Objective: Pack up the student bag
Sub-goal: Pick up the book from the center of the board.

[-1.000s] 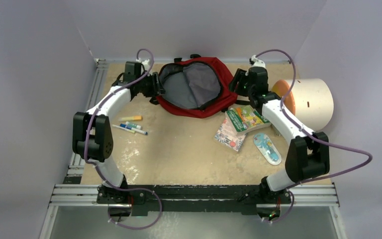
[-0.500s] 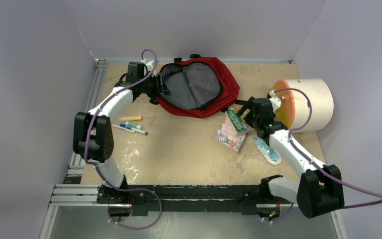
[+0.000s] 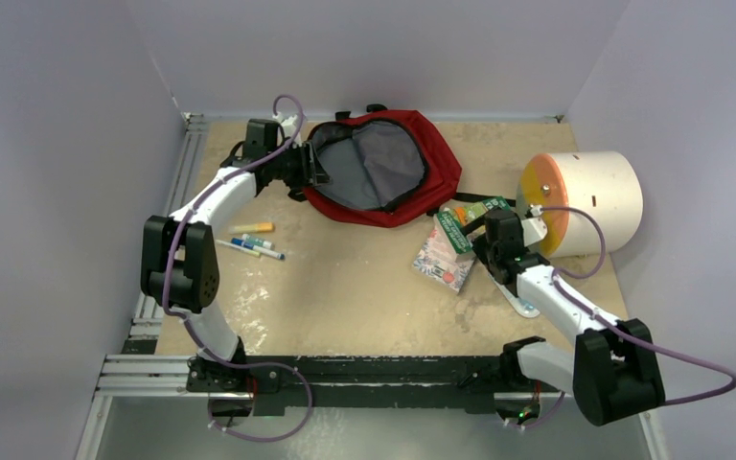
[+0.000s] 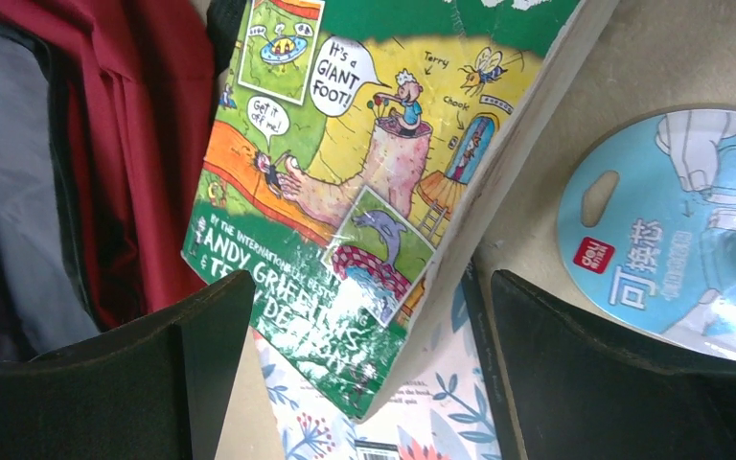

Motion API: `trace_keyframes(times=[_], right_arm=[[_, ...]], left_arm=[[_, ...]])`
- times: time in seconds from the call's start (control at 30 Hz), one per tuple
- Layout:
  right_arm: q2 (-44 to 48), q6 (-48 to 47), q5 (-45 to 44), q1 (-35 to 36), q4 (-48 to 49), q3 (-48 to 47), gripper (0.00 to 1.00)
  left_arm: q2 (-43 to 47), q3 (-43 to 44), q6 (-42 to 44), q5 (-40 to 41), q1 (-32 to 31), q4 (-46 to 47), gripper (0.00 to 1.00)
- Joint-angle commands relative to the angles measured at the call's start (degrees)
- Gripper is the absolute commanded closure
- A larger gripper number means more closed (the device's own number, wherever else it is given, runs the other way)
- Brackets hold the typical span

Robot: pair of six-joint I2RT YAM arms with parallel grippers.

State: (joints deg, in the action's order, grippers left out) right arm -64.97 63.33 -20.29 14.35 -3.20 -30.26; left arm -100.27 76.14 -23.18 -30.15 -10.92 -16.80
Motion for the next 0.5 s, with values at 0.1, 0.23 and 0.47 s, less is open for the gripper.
trace_keyframes(times=[0.1, 0.23, 0.47], right_arm=[[-4.0, 8.4, -1.7, -0.2, 8.4, 1.4, 0.06], [-6.0, 10.0, -1.9, -0.2, 10.0, 1.9, 0.07], [-9.1, 12.4, -3.6, -0.5, 11.7, 2.9, 0.08]], left_arm=[[1.8, 0.1, -0.2, -1.8, -0.1, 2.7, 0.61], [1.7, 0.1, -0.2, -1.8, -0.1, 2.7, 0.61], [1.4, 0.2, -0.3, -2.1, -0.1, 2.7, 0.61]])
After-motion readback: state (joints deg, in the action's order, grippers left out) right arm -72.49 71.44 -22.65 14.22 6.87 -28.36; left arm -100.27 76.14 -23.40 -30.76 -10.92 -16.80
